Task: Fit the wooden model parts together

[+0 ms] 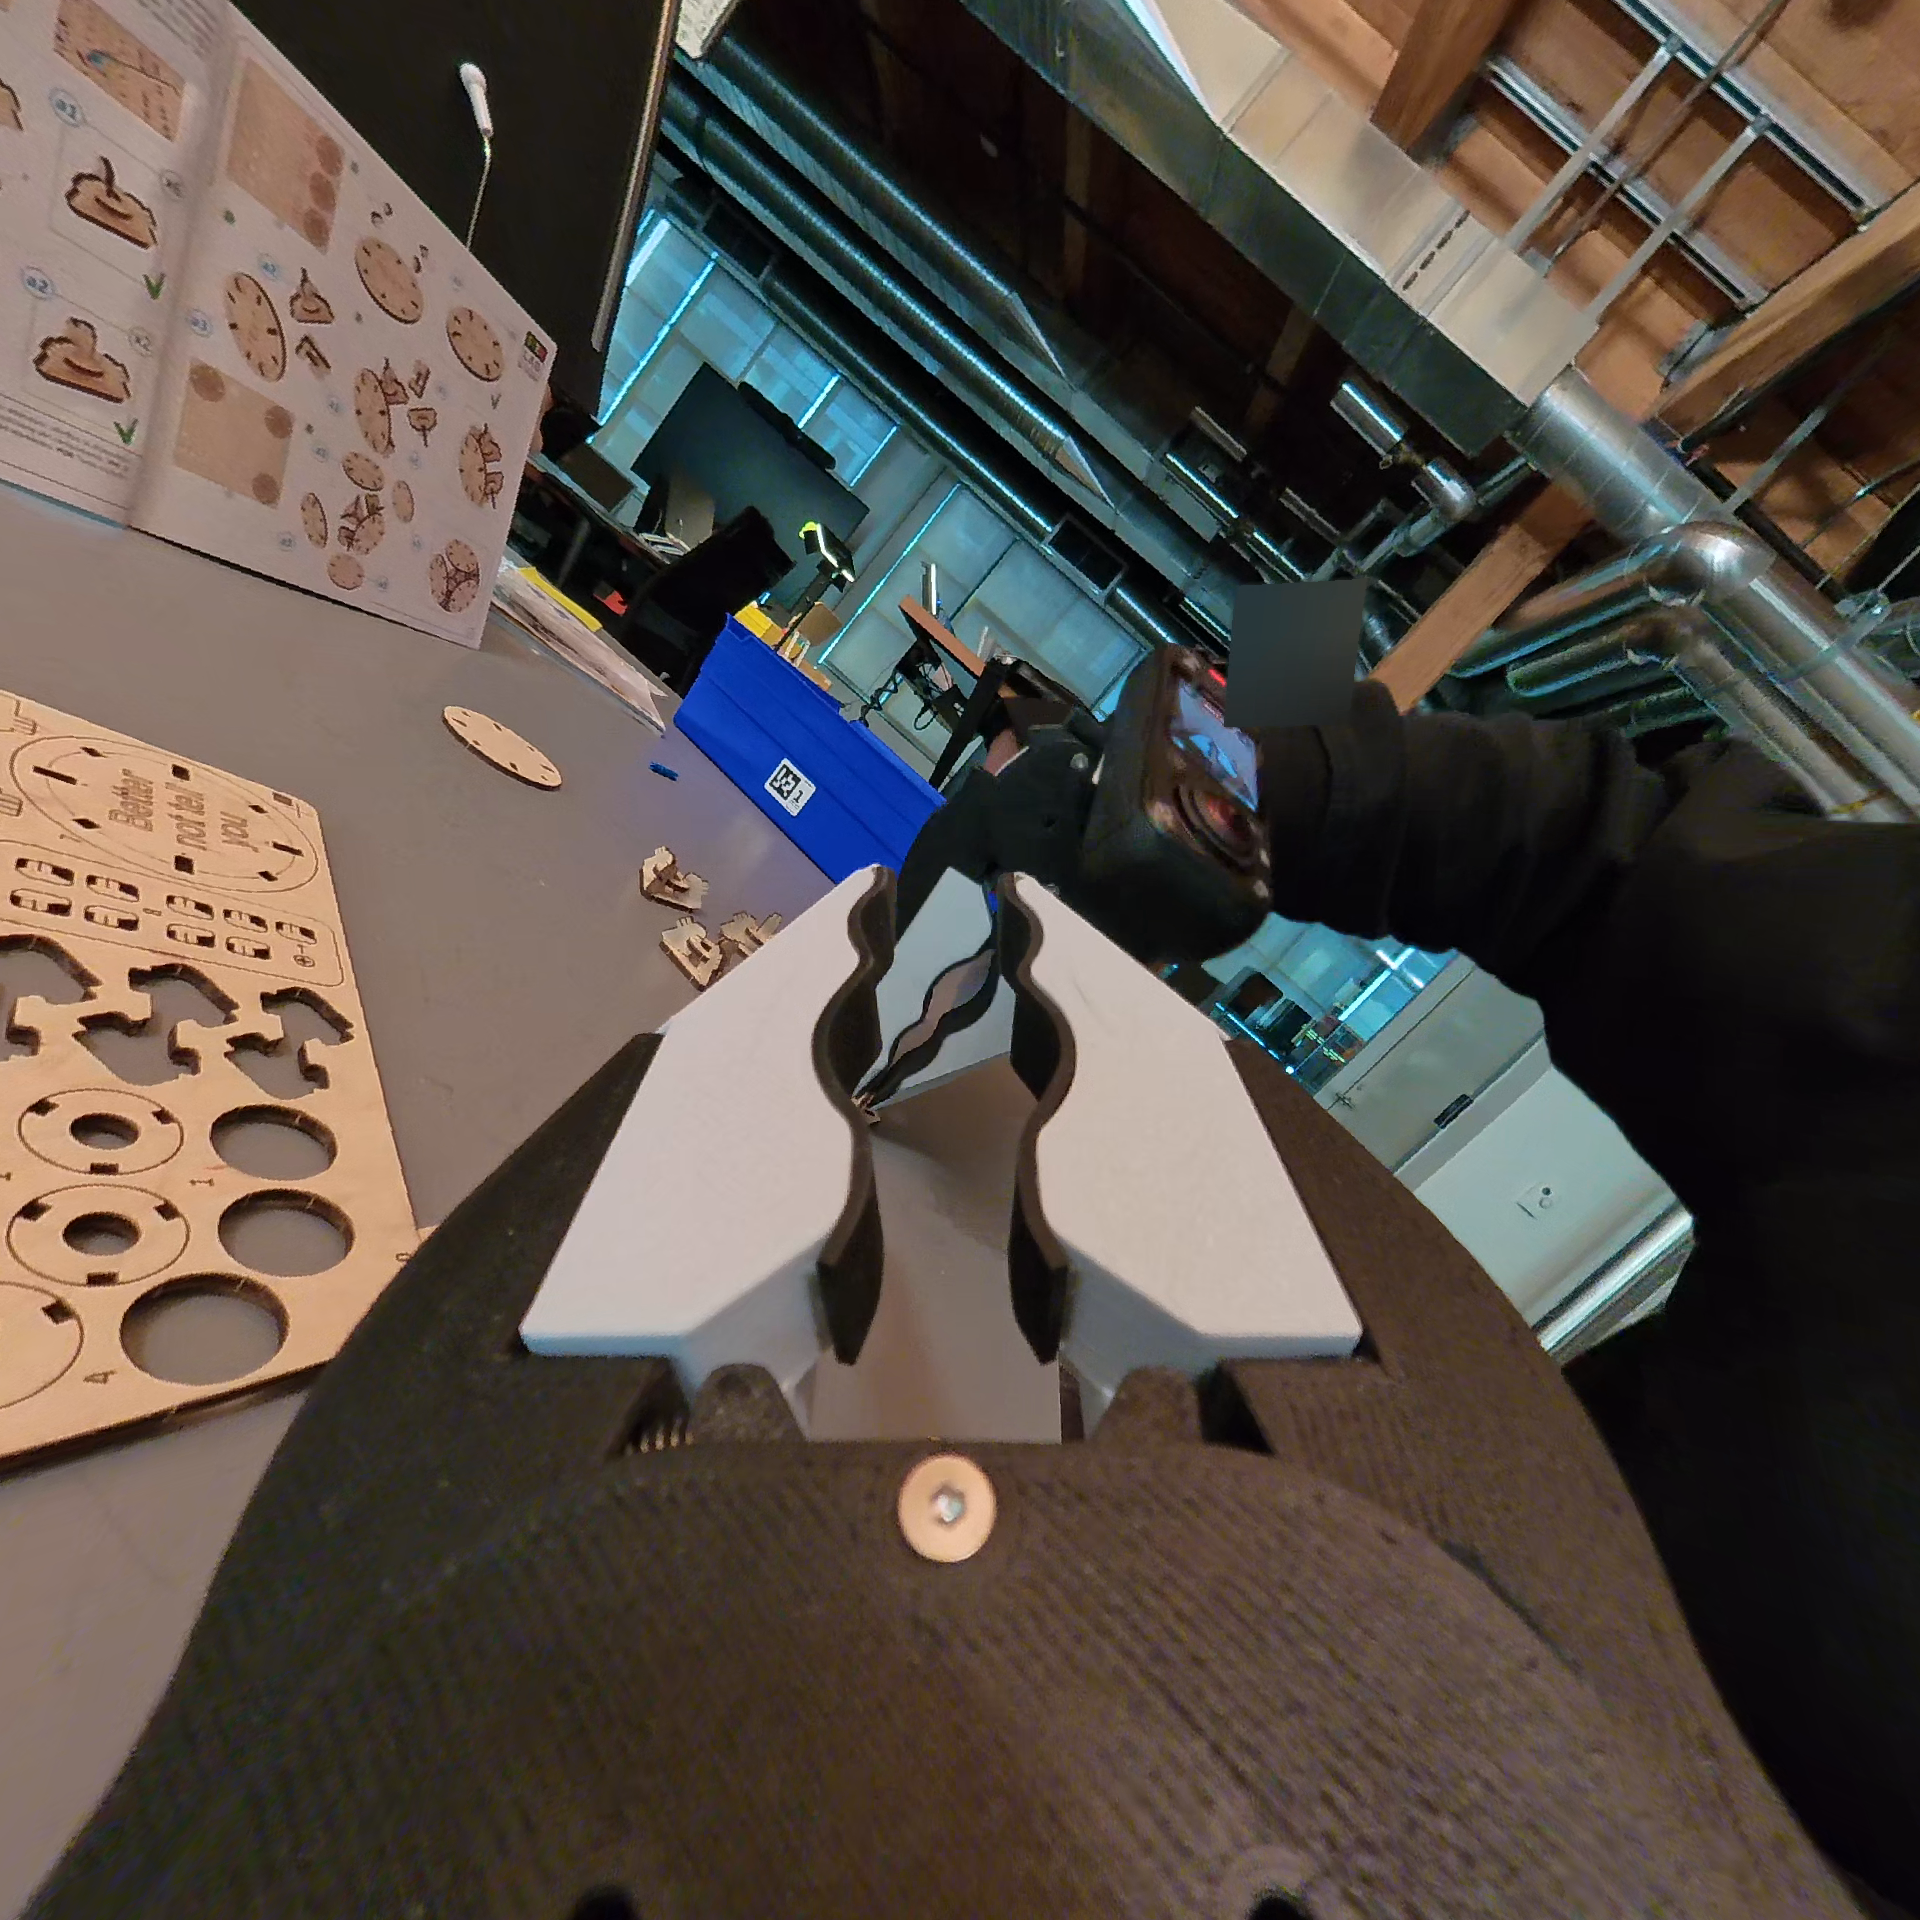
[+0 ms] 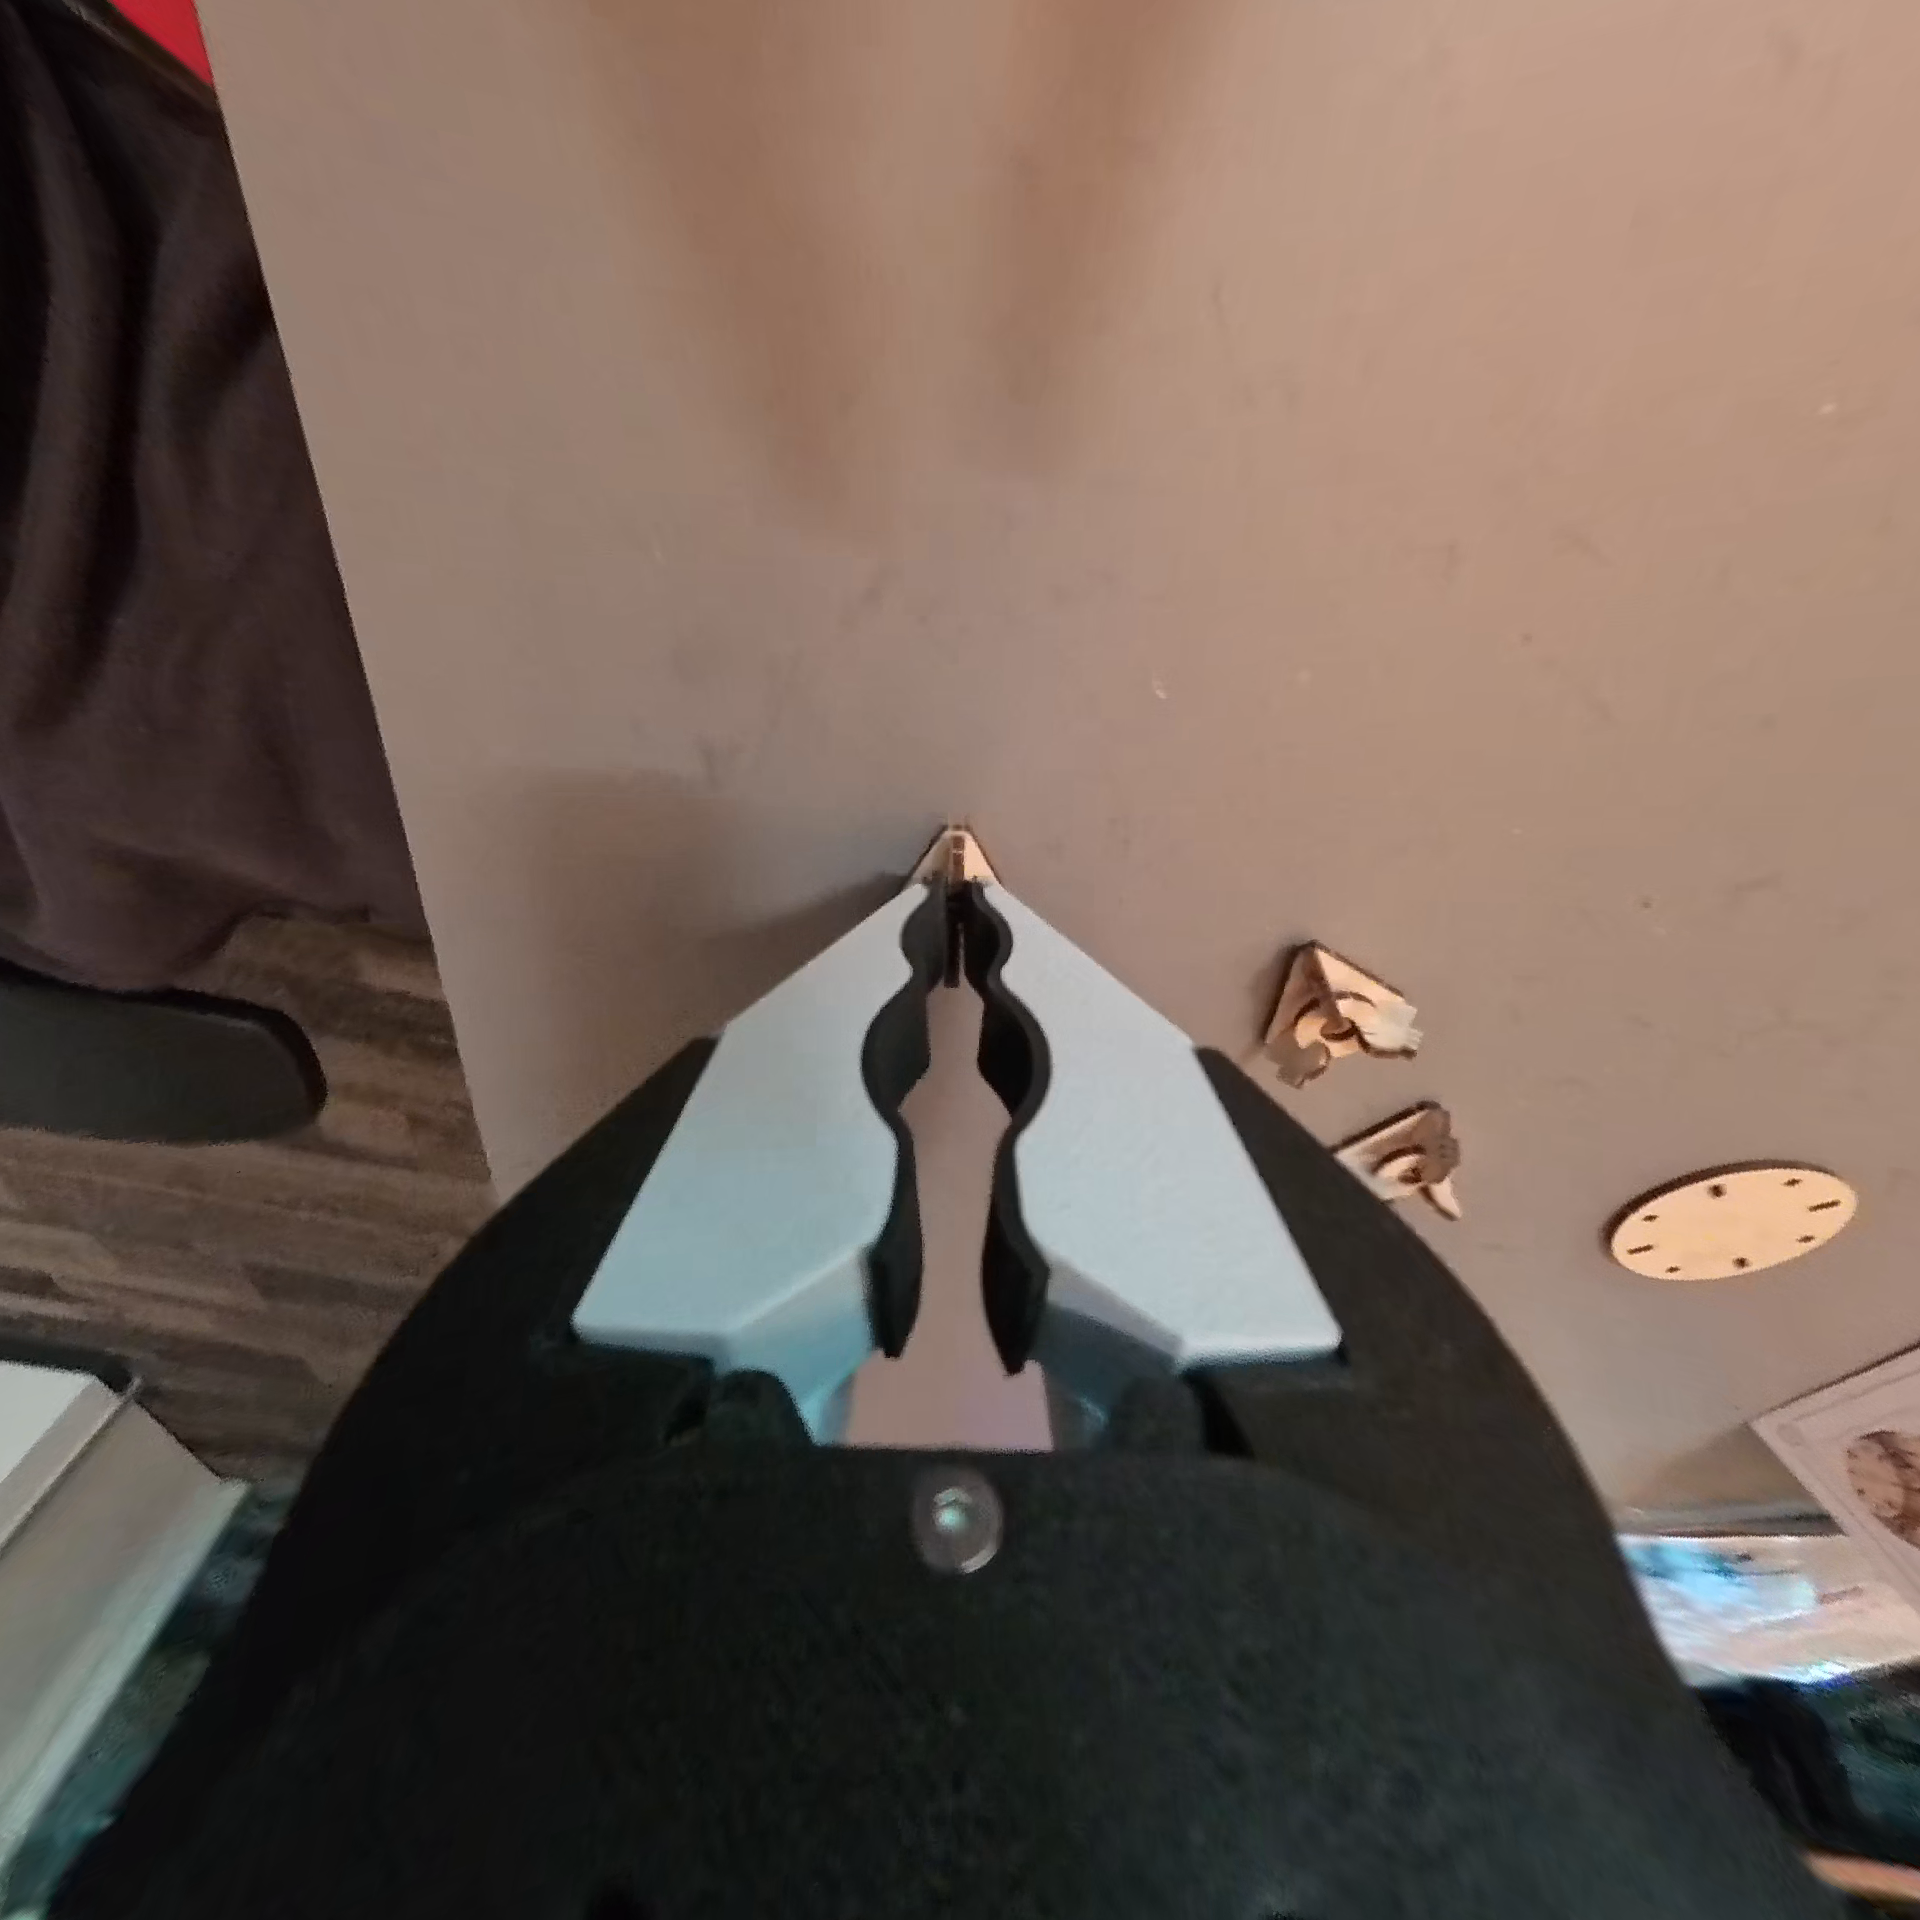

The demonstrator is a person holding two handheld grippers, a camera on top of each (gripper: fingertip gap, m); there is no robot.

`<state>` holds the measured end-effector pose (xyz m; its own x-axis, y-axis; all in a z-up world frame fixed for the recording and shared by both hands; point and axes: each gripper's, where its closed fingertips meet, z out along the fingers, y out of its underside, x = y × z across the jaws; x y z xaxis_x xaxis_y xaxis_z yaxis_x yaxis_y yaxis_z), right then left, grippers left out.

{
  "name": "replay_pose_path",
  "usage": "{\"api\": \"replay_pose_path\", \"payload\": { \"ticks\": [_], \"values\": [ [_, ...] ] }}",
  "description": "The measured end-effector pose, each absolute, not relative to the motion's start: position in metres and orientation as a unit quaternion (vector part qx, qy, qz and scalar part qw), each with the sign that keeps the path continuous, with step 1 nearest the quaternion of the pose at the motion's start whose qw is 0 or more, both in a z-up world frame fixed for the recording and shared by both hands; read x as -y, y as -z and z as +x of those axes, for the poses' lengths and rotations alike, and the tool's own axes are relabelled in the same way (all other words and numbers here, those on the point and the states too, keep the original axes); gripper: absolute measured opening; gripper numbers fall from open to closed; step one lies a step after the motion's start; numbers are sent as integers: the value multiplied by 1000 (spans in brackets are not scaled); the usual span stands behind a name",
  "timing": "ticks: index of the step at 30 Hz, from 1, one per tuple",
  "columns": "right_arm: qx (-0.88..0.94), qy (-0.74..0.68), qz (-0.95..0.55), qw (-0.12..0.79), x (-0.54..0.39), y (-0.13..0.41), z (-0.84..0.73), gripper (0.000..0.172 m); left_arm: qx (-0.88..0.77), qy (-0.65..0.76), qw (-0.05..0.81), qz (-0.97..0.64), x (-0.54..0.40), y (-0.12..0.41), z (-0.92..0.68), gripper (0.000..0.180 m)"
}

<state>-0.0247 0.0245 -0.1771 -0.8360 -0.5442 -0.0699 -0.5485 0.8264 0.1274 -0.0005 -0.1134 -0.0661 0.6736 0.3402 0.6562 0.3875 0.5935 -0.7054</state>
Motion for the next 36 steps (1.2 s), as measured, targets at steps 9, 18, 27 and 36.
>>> {"api": "replay_pose_path", "payload": {
  "ticks": [9,18,27,36],
  "values": [
    [-940,-135,-315,-13,-26,178,-25,0,403,20,798,-447,114,66,-1,19],
    [-956,-131,-261,-3,-25,182,-25,0,402,23,800,-445,114,65,0,19],
    [-984,-45,-172,-1,-25,183,-25,1,400,9,795,-455,112,65,1,18],
    [-990,106,-87,-35,-36,173,-31,22,405,7,788,-465,109,68,-1,19]
  ]
}}
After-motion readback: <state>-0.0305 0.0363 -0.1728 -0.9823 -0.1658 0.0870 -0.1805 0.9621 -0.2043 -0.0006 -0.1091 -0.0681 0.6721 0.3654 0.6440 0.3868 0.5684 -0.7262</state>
